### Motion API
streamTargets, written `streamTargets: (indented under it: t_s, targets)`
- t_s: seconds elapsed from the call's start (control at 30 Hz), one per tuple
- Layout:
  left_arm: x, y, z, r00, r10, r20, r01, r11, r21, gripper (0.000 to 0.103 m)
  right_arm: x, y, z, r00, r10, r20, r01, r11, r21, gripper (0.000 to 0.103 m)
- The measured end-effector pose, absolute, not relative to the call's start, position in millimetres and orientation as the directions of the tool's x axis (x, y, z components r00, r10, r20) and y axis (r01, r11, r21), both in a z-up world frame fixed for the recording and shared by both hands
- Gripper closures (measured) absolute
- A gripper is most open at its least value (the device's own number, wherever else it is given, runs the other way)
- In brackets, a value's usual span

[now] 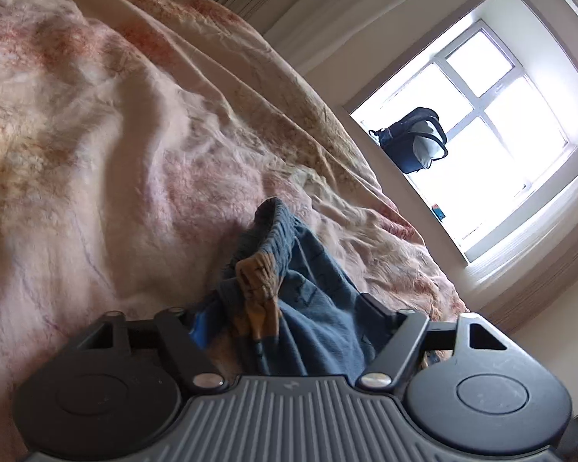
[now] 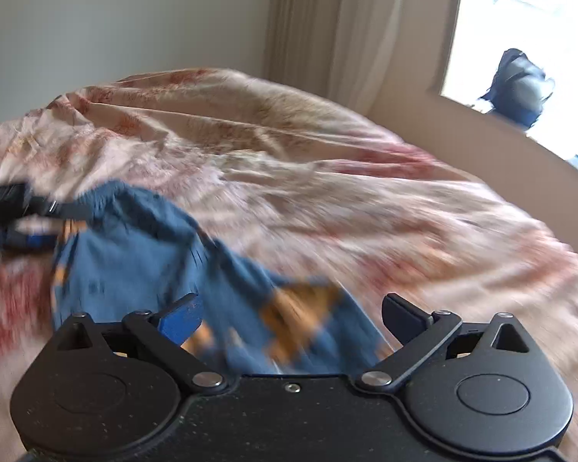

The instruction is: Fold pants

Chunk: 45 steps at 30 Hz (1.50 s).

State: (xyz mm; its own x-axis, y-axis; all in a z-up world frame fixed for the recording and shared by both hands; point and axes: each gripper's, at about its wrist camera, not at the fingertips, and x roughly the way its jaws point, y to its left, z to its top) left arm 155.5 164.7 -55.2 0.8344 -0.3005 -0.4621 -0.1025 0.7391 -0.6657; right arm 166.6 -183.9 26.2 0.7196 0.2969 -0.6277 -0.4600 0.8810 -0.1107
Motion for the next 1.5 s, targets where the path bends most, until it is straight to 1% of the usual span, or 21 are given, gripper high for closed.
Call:
streamTargets:
  t_s: [0.1,0.17,0.23,0.3,0.33,0.37,0.4,0.47,0.53,0.6,0.83,1.0,1.07,1.13,1.27,1.33,1.37,1.4,1.43,1.47,1.5]
  targets:
    - [158.2,170.1,-62.1,0.826,-0.302,-0.476,-0.131,0.718,-0.684,0.042,130.2,-208.6,13.8,0.761,0.237,-0.604,-0.361,0.928,-0.092,0.003]
    - [160.8,173.5,-67.1,0.824,-0.307,-0.476,-0.146,0.697,-0.702,0.043,113.3,-218.2,3.5,0.787,0.195,-0.585,-0.298,0.951,-0.084,0.003]
    - [162.2,175.4,-69.1,0.822,-0.304,-0.482,-0.165,0.684,-0.711,0.046,103.5,-215.9,-10.0,0.782,0.15,-0.605,-0.288,0.948,-0.138,0.003]
    - [162.2,174.7,-69.2,0.82,-0.288,-0.494,-0.182,0.687,-0.703,0.056,98.7,-209.6,-24.3,0.776,0.129,-0.617,-0.328,0.919,-0.219,0.003]
    - [161.5,172.1,-67.6,0.821,-0.266,-0.505,-0.188,0.71,-0.679,0.06,96.1,-209.8,-26.6,0.789,0.136,-0.599,-0.337,0.911,-0.236,0.003]
    - [158.4,167.4,-64.5,0.826,-0.224,-0.517,-0.199,0.743,-0.64,0.072,96.3,-211.0,-26.1,0.791,0.142,-0.595,-0.337,0.913,-0.23,0.003]
    - [155.0,160.9,-60.7,0.833,-0.179,-0.523,-0.209,0.773,-0.599,0.078,97.1,-213.5,-24.1,0.79,0.146,-0.596,-0.33,0.92,-0.212,0.003]
    - [149.9,139.8,-49.1,0.84,-0.095,-0.535,-0.211,0.85,-0.483,0.085,97.5,-219.3,-18.7,0.798,0.152,-0.584,-0.309,0.934,-0.179,0.003]
    - [142.3,117.4,-33.3,0.861,-0.039,-0.508,-0.182,0.908,-0.378,0.086,95.6,-225.0,-13.9,0.808,0.156,-0.568,-0.295,0.942,-0.161,0.002]
    - [135.9,97.4,-16.7,0.879,-0.036,-0.476,-0.133,0.939,-0.317,0.087,93.2,-231.3,-9.2,0.818,0.156,-0.553,-0.282,0.947,-0.15,0.002]
    - [121.3,-1.5,49.6,0.918,-0.154,-0.365,0.122,0.987,-0.109,0.087,74.4,-271.2,1.7,0.854,0.132,-0.504,-0.219,0.969,-0.117,0.002]
    - [111.6,-88.4,66.4,0.836,-0.332,-0.437,0.346,0.937,-0.05,0.087,66.4,-315.7,12.7,0.883,0.088,-0.461,-0.143,0.986,-0.085,0.001]
    - [103.6,-127.4,57.5,0.797,-0.384,-0.465,0.421,0.907,-0.028,0.087,62.0,-336.4,14.1,0.888,0.067,-0.454,-0.117,0.99,-0.083,0.001]
    - [98.6,-163.4,40.3,0.773,-0.395,-0.496,0.475,0.879,0.04,0.087,57.1,-356.3,12.2,0.889,0.027,-0.457,-0.082,0.992,-0.099,0.001]
    - [99.1,-214.3,-17.1,0.716,-0.349,-0.605,0.535,0.831,0.155,0.08,49.5,-390.0,2.6,0.872,-0.039,-0.488,-0.017,0.994,-0.109,0.001]
    - [94.8,-220.5,-39.7,0.708,-0.323,-0.628,0.549,0.812,0.201,0.075,44.0,-401.9,-3.0,0.864,-0.048,-0.502,0.007,0.996,-0.084,0.001]
    - [88.4,-219.3,-44.8,0.723,-0.324,-0.61,0.547,0.807,0.221,0.067,40.9,-405.7,-6.4,0.861,-0.05,-0.507,0.013,0.997,-0.075,0.001]
    - [82.4,-217.1,-46.8,0.736,-0.332,-0.59,0.548,0.804,0.232,0.05,38.1,-407.5,-10.6,0.859,-0.048,-0.51,0.013,0.997,-0.072,0.001]
    - [77.9,-214.3,-45.6,0.737,-0.346,-0.58,0.556,0.799,0.23,0.042,35.9,-408.3,-13.8,0.857,-0.041,-0.513,0.006,0.998,-0.069,0.001]
    - [75.7,-212.0,-42.8,0.738,-0.355,-0.574,0.558,0.8,0.222,0.031,34.8,-408.0,-16.3,0.856,-0.028,-0.516,-0.007,0.998,-0.066,0.001]
    - [73.2,-208.7,-39.0,0.744,-0.356,-0.565,0.551,0.806,0.217,0.026,34.9,-406.0,-17.5,0.856,-0.014,-0.518,-0.022,0.998,-0.064,0.001]
